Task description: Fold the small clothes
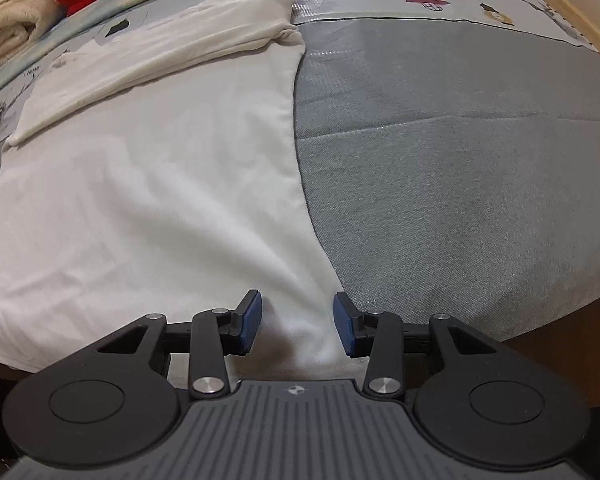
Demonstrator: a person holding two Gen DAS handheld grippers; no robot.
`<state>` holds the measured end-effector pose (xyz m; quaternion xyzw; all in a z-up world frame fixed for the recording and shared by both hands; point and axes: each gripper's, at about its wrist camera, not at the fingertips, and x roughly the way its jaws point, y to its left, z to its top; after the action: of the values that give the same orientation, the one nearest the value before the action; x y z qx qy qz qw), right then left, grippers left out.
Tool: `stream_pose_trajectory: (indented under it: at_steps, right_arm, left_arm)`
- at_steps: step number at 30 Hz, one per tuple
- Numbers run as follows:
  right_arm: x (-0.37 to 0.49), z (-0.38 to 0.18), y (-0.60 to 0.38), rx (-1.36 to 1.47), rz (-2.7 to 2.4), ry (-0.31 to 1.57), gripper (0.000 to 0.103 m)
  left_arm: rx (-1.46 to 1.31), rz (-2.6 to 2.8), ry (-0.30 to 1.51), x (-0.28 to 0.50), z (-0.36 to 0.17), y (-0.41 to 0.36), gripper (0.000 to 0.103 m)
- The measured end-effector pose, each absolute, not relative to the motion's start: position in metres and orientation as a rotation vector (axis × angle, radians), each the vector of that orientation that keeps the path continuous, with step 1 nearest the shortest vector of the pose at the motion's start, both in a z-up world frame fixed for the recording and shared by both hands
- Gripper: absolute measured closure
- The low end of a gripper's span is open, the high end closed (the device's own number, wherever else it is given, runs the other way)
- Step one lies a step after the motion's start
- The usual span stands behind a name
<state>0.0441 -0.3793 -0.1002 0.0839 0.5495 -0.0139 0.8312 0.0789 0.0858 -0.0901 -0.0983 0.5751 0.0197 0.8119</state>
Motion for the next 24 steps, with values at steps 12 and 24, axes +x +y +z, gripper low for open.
stream_pose_trajectory:
  at_steps: [12,24]
  right_arm:
    - [0.039,-0.099,-0.385,0.203,-0.064,1.193,0.062]
    - [0.038,-0.102,-0.388,0.199,-0.125,1.196,0.093]
  left_arm:
    - [-0.249,0.077,1.227,0.078,-0.091,0.095,0.072]
    - [-0.215,0.042,1.230,0.080,-0.095,0.087,0.092]
